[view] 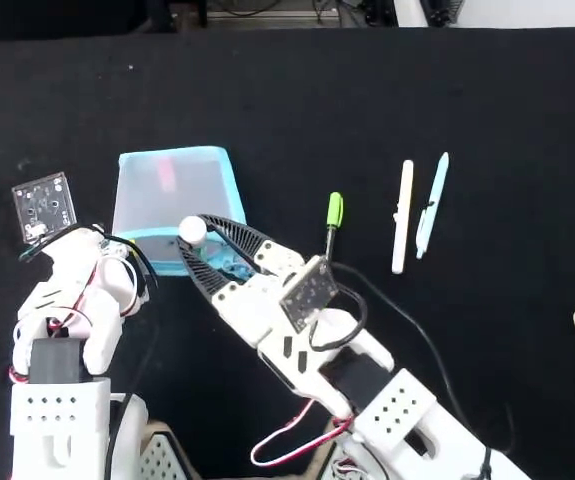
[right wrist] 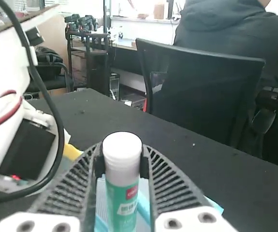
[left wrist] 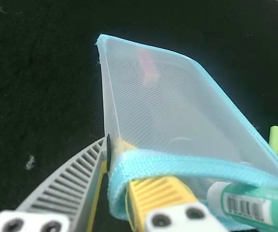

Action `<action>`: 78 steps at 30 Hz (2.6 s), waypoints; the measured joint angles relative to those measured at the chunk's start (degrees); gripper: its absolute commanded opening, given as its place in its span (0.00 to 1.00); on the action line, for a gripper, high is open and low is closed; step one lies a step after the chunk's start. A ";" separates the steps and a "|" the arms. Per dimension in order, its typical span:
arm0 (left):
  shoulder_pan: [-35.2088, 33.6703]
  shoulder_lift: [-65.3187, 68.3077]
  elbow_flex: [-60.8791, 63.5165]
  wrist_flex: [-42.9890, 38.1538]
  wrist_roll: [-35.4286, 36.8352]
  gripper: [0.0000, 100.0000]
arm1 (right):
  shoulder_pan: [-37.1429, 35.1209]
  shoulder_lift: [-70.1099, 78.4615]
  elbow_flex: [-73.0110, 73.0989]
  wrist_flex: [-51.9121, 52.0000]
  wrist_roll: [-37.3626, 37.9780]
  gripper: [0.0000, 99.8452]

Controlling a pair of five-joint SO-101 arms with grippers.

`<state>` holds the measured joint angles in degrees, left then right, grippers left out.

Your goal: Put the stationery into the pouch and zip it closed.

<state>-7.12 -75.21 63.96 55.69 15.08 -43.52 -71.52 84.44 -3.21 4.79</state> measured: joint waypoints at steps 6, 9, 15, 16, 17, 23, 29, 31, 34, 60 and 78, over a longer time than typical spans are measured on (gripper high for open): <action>0.00 0.09 0.00 0.00 0.00 0.03 | -0.09 -6.68 -1.05 14.07 8.35 0.01; 0.00 0.09 0.09 0.00 0.00 0.03 | -0.44 -8.79 -3.43 20.92 9.23 0.01; 0.00 0.09 0.09 0.00 0.00 0.03 | -3.69 -6.15 -7.74 28.22 10.02 0.01; 0.00 0.09 0.09 0.00 0.00 0.03 | -3.96 -4.57 -8.70 28.48 10.11 0.01; -0.09 0.09 0.09 0.00 0.00 0.03 | -4.04 -2.73 -9.85 28.66 10.11 0.01; -0.18 0.09 0.09 0.00 0.00 0.03 | -4.13 8.97 -17.85 28.84 10.02 0.01; -0.26 0.09 0.09 0.00 0.00 0.03 | -4.22 9.58 -20.84 32.44 10.02 0.01; -0.26 0.09 0.09 0.00 0.00 0.03 | -4.22 8.18 -21.10 35.60 10.02 0.01; -0.18 0.09 0.09 0.00 0.00 0.03 | -4.22 6.86 -21.27 39.30 10.02 0.01; -0.44 0.09 0.09 0.00 0.00 0.03 | -4.13 13.71 -21.63 33.41 13.01 0.01; -0.53 0.09 0.09 0.00 0.00 0.03 | -4.22 12.66 -26.37 41.41 13.54 0.09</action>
<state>-7.65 -75.12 64.04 55.69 15.08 -47.74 -58.86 58.07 38.20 18.33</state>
